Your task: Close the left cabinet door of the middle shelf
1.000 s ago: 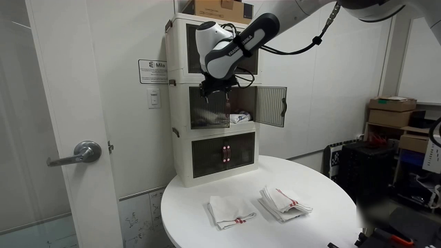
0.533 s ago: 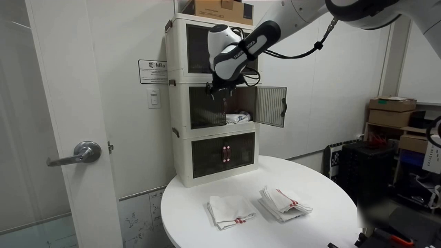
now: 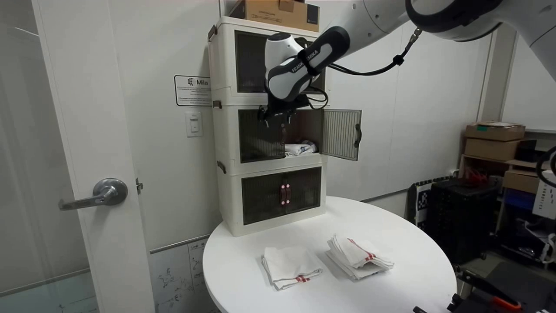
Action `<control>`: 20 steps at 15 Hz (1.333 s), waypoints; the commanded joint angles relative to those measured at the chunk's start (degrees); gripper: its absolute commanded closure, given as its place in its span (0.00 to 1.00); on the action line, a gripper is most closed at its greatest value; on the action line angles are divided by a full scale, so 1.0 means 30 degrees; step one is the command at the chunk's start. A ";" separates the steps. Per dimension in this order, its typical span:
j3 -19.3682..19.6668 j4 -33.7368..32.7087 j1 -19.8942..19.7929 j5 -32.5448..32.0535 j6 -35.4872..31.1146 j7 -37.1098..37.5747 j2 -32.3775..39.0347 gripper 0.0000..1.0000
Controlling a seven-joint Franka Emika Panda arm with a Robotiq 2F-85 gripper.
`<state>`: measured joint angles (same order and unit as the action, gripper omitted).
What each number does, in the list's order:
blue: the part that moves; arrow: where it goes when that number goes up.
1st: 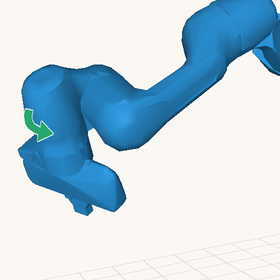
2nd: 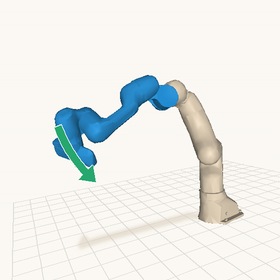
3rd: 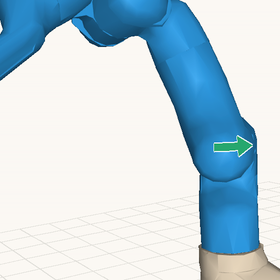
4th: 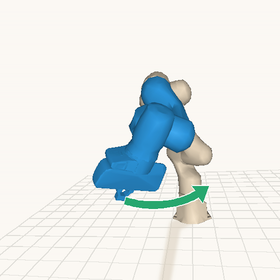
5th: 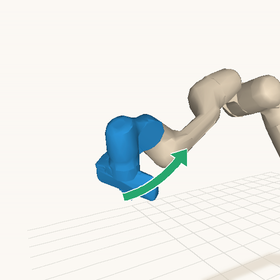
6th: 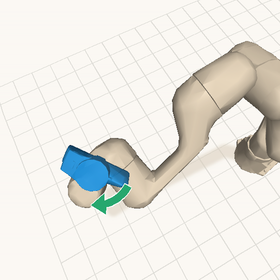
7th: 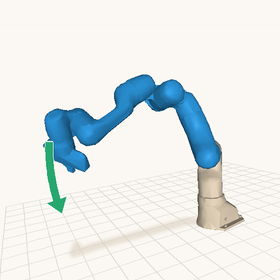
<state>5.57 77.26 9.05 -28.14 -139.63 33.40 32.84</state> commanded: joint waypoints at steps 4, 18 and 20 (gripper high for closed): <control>-0.0248 0.3332 -0.0682 0.3418 0.0140 -0.3048 -0.2900 0.00; -0.1428 1.7678 -0.1637 0.6157 -0.0728 -0.4958 -1.4197 0.00; -0.1513 1.9317 -0.1904 0.6510 -0.0815 -0.6416 -1.5960 0.00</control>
<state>2.18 125.50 5.21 -9.59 -139.90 19.93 -5.31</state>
